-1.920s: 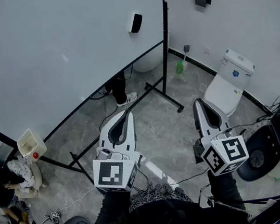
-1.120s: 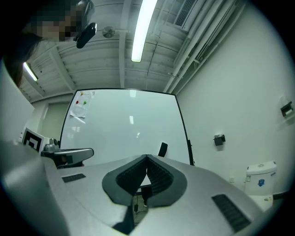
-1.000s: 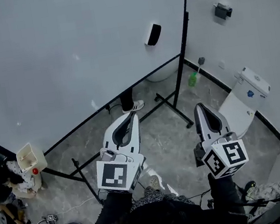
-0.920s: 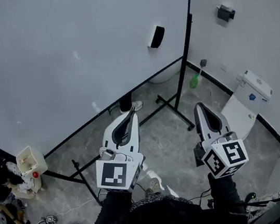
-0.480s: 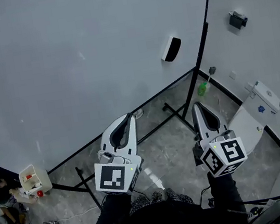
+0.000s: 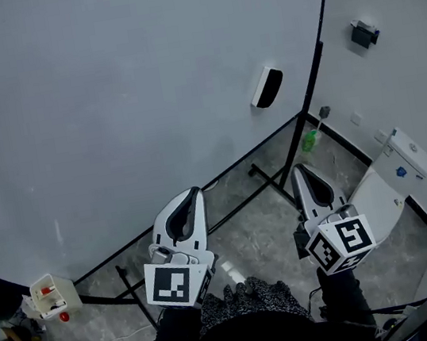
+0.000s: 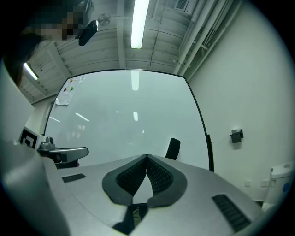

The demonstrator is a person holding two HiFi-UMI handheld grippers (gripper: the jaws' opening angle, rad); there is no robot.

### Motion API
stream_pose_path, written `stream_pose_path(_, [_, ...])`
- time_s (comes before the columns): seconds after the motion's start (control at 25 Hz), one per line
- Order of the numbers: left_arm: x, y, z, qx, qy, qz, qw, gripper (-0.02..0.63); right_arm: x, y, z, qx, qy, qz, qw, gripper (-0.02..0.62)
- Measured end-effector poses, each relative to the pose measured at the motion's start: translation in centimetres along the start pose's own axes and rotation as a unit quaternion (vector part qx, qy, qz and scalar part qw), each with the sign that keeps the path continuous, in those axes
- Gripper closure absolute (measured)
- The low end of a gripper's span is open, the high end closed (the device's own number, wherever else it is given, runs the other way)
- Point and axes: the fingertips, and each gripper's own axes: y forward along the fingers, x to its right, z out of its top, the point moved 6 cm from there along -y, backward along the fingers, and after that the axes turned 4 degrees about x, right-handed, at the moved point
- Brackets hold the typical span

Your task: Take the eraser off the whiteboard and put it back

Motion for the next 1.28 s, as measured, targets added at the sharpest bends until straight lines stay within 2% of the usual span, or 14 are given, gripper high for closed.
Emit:
stream_pose_path(0.28, [-0.8, 1.0, -0.6, -0.007, 0.009, 0.023, 0.9997, 0.6, 1.0, 2.4, -0.5, -0.001, 0.003, 0.017, 1.0, 0.585])
stream_pose_path(0.52, [-1.6, 3.0, -0.4, -0.015, 0.029, 0.057, 0.9979, 0.6, 2.8, 5.5, -0.6, 0.001, 0.007, 0.044, 0.999, 0.585])
stream_pose_path(1.28, [0.1, 9.1, -0.7, -0.013, 0.051, 0.123, 0.9911, 0.6, 8.8, 12.6, -1.1, -0.005, 0.015, 0.114, 0.993, 0.584])
